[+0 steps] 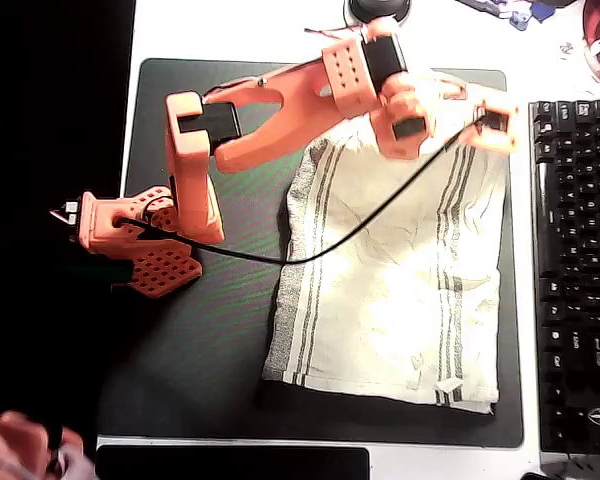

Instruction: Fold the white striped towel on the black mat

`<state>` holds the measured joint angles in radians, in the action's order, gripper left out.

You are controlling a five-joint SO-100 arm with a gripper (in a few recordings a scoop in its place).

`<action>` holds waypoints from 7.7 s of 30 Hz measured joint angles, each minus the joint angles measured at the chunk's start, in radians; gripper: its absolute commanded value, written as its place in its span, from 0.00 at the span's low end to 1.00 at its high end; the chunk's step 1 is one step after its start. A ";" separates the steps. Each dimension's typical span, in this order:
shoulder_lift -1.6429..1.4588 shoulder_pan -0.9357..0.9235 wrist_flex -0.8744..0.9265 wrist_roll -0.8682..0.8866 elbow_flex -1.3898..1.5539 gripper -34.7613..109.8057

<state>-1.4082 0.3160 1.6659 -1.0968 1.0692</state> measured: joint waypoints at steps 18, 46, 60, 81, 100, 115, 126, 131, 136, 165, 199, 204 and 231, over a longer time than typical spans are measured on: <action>0.293 0.250 -0.273 0.095 0.067 0.24; 0.601 0.304 -0.258 0.183 -0.207 0.37; 0.678 0.295 -0.256 0.176 -0.252 0.36; 0.663 0.259 -0.291 0.112 -0.175 0.24; 0.279 0.236 -0.156 0.110 -0.037 0.24; 0.011 -0.054 0.061 -0.051 -0.023 0.24; -0.086 -0.331 0.109 -0.232 -0.014 0.24; -0.097 -0.482 0.091 -0.330 0.028 0.24; -0.092 -0.658 0.044 -0.453 0.051 0.24; -0.080 -0.910 -0.195 -0.643 0.293 0.32; -1.815 -0.288 -0.390 -0.425 1.957 0.24; -1.896 -0.305 -0.410 -0.430 2.052 0.24; -1.928 -0.295 -0.301 -0.433 2.066 0.28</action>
<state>-3.3364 0.0215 1.3652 -1.5294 3.1355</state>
